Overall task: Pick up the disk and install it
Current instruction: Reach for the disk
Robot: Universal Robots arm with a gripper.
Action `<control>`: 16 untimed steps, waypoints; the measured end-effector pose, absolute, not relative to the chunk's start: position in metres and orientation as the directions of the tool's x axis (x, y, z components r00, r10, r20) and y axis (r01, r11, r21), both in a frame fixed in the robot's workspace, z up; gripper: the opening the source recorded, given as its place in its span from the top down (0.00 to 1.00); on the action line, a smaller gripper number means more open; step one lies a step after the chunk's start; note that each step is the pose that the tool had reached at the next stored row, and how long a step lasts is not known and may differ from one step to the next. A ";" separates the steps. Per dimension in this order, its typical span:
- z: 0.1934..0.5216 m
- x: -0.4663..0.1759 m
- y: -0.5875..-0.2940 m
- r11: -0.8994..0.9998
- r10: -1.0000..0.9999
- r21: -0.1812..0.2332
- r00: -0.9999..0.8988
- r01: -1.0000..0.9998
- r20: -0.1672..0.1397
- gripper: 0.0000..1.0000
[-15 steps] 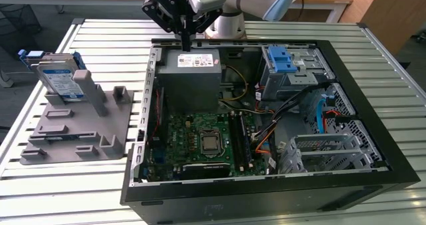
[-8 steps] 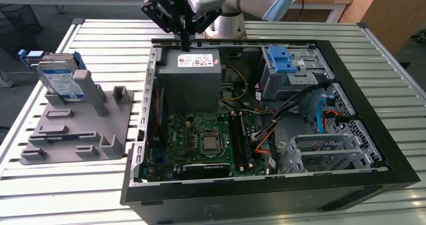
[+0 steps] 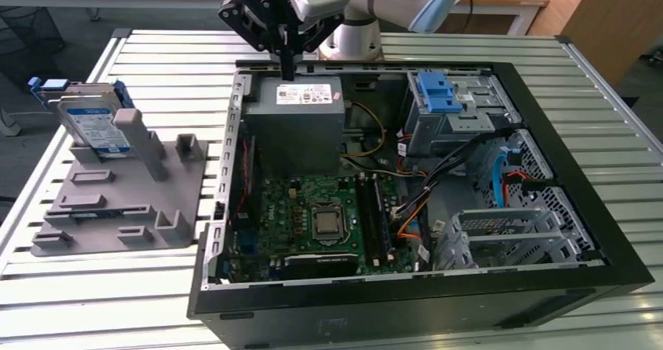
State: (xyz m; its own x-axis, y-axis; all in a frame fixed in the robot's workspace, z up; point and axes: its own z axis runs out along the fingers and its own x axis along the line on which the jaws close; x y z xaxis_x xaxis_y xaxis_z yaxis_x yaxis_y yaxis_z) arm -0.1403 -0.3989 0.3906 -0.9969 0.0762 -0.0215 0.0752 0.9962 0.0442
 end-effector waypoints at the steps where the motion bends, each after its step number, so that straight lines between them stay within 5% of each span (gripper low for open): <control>1: 0.391 -0.141 -0.399 0.996 0.076 0.044 -0.997 0.075 -0.022 0.89; 16: 0.390 -0.145 -0.399 0.996 0.076 0.044 -0.997 0.075 -0.022 0.89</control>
State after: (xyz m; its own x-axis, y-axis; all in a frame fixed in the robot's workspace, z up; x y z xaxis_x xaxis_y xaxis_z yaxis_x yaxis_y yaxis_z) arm -0.1446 -0.3989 0.3903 -0.9969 0.0763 -0.0215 0.0753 0.9962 0.0442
